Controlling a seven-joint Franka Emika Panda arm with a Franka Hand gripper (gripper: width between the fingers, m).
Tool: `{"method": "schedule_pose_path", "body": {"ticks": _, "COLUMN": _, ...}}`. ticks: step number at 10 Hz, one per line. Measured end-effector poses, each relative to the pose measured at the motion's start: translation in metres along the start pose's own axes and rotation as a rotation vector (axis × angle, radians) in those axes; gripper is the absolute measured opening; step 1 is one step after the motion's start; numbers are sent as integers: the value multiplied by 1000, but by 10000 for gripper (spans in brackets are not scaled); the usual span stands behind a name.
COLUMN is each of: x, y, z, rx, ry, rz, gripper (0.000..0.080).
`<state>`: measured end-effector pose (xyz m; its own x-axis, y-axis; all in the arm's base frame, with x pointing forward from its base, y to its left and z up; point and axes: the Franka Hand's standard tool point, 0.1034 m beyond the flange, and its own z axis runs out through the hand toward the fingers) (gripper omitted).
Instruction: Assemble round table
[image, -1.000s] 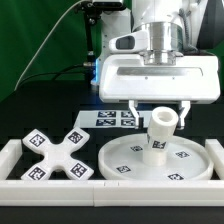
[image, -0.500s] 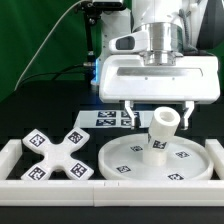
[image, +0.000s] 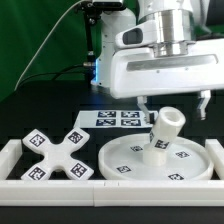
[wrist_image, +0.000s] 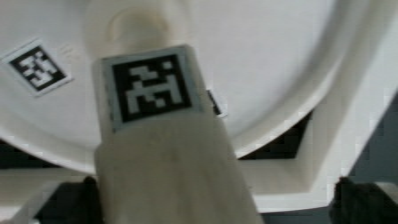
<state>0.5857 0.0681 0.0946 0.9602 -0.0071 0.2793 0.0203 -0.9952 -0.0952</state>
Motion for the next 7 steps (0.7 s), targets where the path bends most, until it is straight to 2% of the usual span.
{"method": "schedule_pose_path", "body": {"ticks": 2, "x": -10, "y": 13, "z": 4, "rx": 14, "ry": -108, "rz": 15, "gripper": 649}}
{"method": "schedule_pose_path", "body": {"ticks": 4, "x": -5, "y": 25, "z": 2, "rx": 5, "ry": -116, "rz": 17, "gripper": 649}}
{"method": "schedule_pose_path", "body": {"ticks": 7, "x": -7, "y": 22, "z": 3, "rx": 1, "ry": -128, "rz": 52, "gripper": 649}}
